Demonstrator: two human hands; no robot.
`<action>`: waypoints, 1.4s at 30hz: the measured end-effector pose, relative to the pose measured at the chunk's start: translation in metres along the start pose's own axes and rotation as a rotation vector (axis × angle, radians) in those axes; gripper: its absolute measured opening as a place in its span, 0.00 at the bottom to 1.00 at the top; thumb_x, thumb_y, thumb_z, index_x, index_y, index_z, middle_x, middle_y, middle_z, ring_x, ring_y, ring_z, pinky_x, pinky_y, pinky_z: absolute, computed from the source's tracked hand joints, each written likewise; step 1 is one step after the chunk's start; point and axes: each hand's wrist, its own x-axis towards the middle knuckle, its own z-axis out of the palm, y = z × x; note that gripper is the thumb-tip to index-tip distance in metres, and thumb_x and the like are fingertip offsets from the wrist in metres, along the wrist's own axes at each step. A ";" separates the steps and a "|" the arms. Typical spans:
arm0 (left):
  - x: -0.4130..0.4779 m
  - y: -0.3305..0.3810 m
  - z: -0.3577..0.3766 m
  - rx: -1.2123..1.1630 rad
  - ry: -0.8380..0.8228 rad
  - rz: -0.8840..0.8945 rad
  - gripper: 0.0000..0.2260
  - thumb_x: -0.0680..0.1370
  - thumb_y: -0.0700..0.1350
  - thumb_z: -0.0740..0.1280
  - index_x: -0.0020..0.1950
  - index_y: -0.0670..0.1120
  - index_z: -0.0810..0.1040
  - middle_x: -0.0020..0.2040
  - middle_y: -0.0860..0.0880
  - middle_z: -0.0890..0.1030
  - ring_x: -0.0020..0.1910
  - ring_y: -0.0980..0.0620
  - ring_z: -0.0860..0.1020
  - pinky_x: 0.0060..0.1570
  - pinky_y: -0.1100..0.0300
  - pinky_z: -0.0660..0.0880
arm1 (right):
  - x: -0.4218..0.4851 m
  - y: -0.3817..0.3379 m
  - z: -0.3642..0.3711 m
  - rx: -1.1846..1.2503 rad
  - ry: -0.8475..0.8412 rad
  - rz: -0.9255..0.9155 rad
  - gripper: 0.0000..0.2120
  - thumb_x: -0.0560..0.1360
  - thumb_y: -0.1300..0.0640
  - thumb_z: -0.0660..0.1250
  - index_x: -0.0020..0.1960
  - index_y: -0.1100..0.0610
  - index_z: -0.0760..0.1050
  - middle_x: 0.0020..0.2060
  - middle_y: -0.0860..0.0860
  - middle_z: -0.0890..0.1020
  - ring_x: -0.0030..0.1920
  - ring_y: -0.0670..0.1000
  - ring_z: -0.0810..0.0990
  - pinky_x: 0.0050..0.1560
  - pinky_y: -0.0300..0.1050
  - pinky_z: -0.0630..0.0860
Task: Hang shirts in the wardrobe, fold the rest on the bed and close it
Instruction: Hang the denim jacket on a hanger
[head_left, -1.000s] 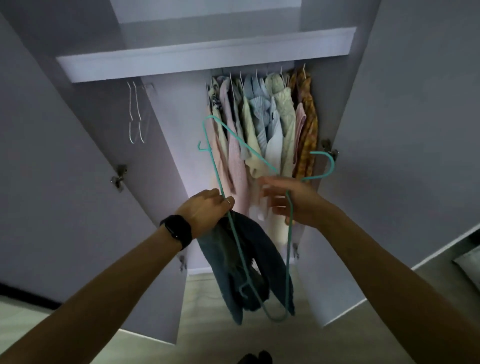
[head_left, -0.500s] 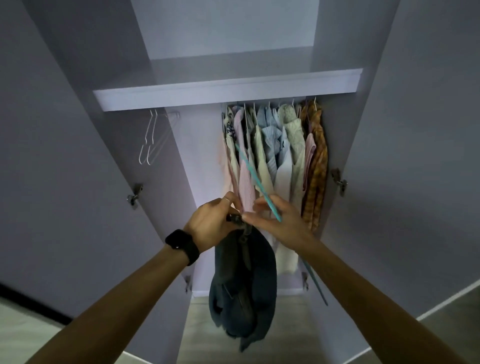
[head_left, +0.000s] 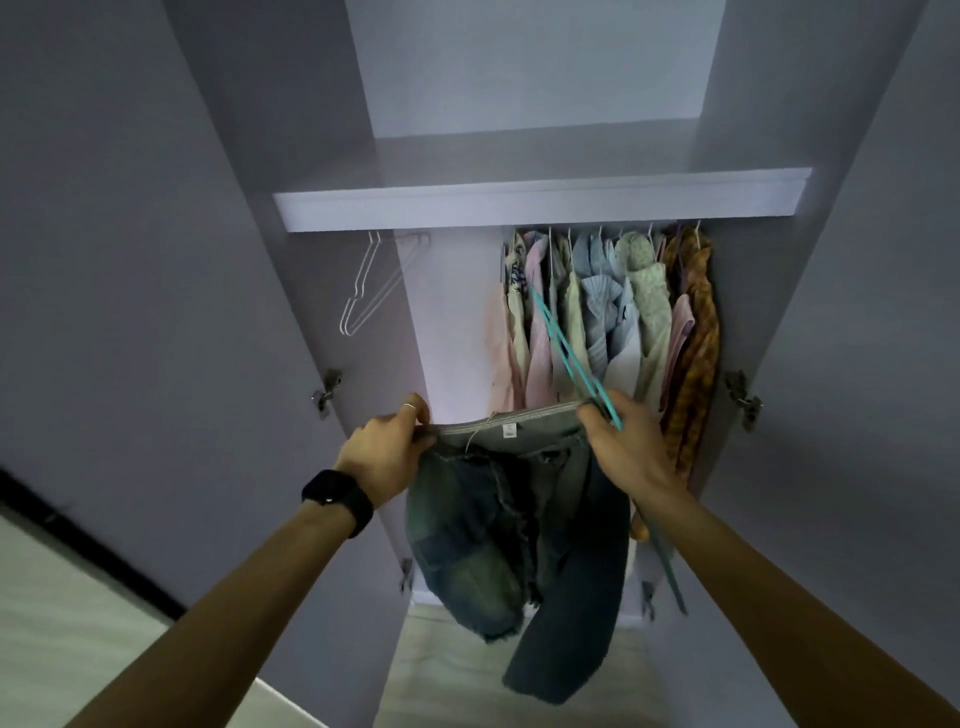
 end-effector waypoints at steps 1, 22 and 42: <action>0.002 0.002 0.002 -0.057 -0.034 -0.025 0.05 0.83 0.48 0.62 0.58 0.51 0.71 0.48 0.48 0.82 0.45 0.46 0.79 0.44 0.55 0.75 | 0.001 0.000 0.003 0.010 -0.009 0.006 0.14 0.77 0.55 0.65 0.33 0.49 0.68 0.24 0.44 0.72 0.28 0.43 0.71 0.33 0.42 0.66; 0.028 -0.013 -0.008 0.158 -0.062 -0.087 0.07 0.80 0.48 0.67 0.52 0.51 0.84 0.46 0.49 0.83 0.43 0.48 0.78 0.43 0.58 0.75 | 0.019 0.038 -0.012 -0.163 0.085 0.064 0.08 0.75 0.49 0.74 0.46 0.53 0.79 0.36 0.46 0.79 0.39 0.46 0.77 0.35 0.30 0.67; 0.083 0.038 -0.019 -0.289 -0.177 -0.202 0.03 0.72 0.46 0.77 0.40 0.50 0.85 0.33 0.51 0.85 0.32 0.50 0.85 0.33 0.57 0.83 | -0.044 0.031 -0.055 0.089 -0.156 0.088 0.13 0.78 0.51 0.70 0.36 0.49 0.85 0.18 0.42 0.69 0.20 0.42 0.67 0.24 0.29 0.61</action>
